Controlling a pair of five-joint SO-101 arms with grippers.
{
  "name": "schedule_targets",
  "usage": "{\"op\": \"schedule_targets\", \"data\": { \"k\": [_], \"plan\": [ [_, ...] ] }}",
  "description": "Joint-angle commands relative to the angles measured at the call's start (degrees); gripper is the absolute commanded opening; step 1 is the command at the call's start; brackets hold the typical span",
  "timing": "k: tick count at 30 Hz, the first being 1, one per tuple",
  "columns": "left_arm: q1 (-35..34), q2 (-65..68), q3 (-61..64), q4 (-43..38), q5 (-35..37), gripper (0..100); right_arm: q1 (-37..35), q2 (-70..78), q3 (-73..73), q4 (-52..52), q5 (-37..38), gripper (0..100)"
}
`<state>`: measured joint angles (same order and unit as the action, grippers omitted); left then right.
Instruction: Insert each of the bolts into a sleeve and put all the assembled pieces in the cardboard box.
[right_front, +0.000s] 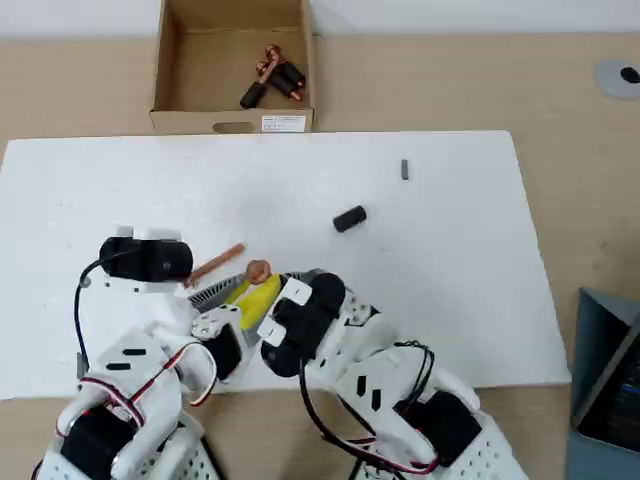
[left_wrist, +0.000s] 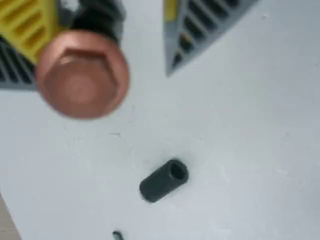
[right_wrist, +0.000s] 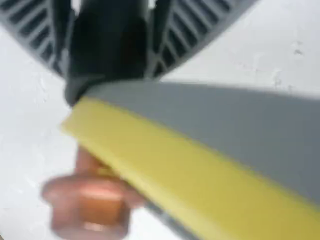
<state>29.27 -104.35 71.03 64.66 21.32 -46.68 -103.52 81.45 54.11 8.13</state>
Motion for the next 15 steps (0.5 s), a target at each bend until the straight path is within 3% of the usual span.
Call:
{"op": "schedule_targets", "data": {
  "k": [1, 15],
  "plan": [
    [-1.2, 0.0, -4.1, 0.3, -0.2, 14, -0.1, -6.4, -0.2, -2.5, 0.5, 0.9],
    [-0.3, -0.1, -14.0, 12.5, -0.2, 14, 0.0, -6.4, -0.1, -2.5, 0.5, 0.9]
  ]
}}
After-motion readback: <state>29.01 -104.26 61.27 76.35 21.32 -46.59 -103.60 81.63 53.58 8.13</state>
